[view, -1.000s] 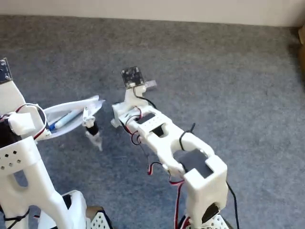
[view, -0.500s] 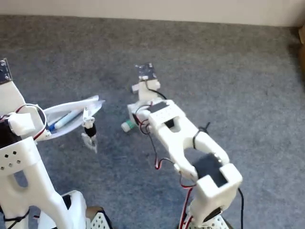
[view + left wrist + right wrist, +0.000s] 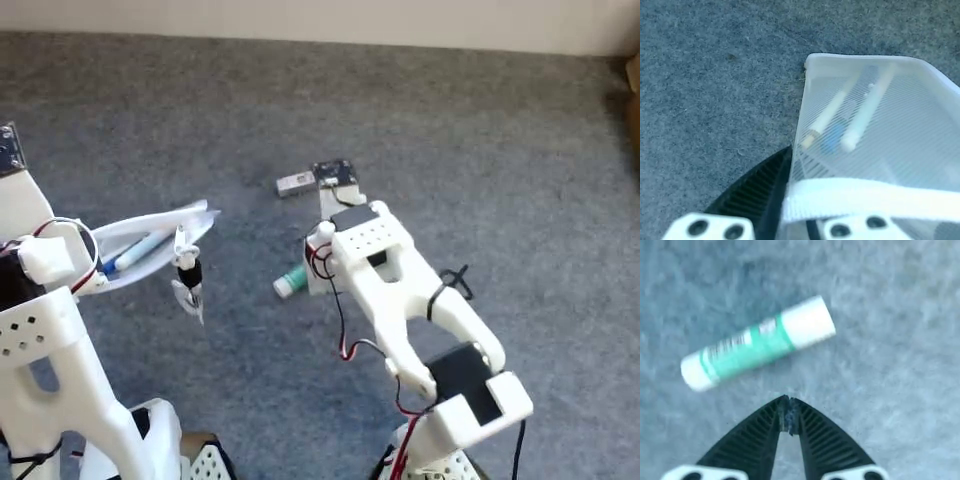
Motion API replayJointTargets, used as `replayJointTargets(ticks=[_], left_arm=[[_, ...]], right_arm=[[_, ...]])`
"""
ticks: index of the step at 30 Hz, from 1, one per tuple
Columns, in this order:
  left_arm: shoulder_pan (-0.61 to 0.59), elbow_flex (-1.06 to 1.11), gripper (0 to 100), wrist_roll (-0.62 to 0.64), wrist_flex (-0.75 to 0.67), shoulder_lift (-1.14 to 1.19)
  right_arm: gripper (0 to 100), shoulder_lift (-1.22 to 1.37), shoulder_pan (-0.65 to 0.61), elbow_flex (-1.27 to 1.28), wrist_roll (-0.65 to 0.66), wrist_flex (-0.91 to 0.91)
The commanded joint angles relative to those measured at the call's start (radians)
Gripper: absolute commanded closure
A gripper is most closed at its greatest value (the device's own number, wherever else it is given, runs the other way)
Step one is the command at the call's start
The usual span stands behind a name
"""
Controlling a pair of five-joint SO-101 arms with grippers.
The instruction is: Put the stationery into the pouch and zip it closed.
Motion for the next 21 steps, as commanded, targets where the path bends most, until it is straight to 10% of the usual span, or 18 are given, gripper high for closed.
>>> replayJointTargets(ticks=[1,8,21], left_arm=[[-0.016,-0.001,99,0.014,-0.017,-0.018],[-0.016,-0.001,99,0.014,-0.017,-0.018],[-0.016,-0.001,99,0.014,-0.017,-0.018]], right_arm=[[98.2,-0.137,0.008,-0.025,-0.029,0.051],[76.4,-0.113,-0.041,-0.125,-0.319,0.101],[75.9,0.243,-0.059,-0.467,-0.569,0.097]])
